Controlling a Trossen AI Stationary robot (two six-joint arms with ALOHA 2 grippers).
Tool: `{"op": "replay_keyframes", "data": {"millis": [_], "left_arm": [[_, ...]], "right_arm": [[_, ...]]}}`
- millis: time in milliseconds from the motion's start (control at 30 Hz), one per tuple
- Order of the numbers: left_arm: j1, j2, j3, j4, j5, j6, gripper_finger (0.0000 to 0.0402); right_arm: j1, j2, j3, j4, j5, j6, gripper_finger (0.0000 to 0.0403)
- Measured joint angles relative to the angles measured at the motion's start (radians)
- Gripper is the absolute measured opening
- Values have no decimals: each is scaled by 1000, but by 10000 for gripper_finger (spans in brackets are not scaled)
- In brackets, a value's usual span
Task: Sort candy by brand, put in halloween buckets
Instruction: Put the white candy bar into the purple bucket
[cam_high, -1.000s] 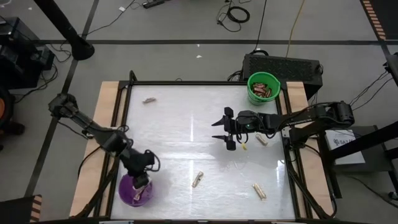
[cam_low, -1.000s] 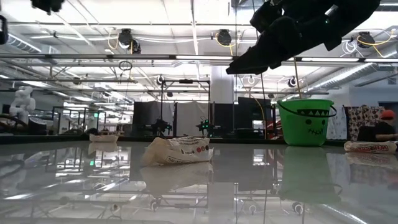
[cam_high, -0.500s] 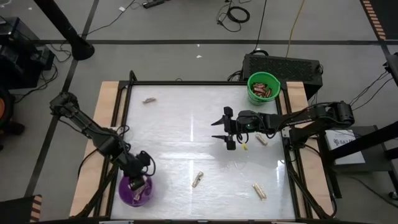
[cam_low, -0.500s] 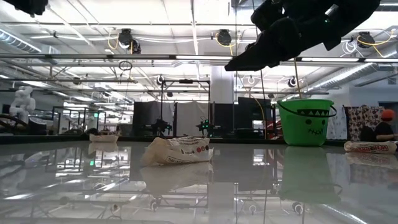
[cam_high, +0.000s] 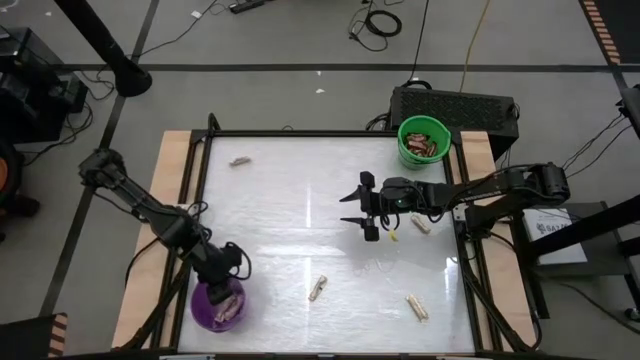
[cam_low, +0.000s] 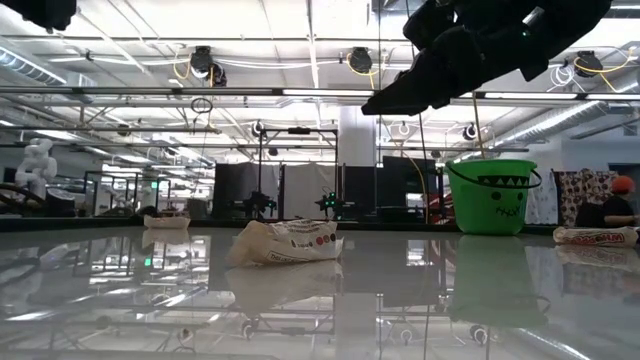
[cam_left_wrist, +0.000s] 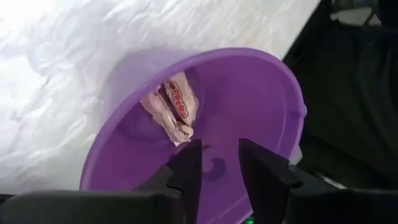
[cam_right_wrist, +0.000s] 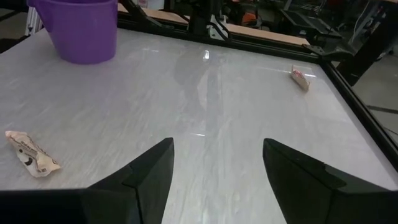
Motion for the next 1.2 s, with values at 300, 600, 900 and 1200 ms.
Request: {"op": "replay_keyframes", "data": {"millis": [300, 600, 900, 1200], "left_arm": [[135, -86, 0, -44, -20, 257, 114], [403, -175, 0, -265, -486, 716, 114], [732, -85, -2, -198, -627, 941, 114], [1092, 154, -7, 12, -658, 1198, 114]], "right_arm": [[0, 0, 0, 0, 0, 12, 238], [0, 0, 0, 0, 0, 8, 238], [0, 0, 0, 1, 0, 0, 238], [0, 0, 0, 1, 0, -12, 238]]}}
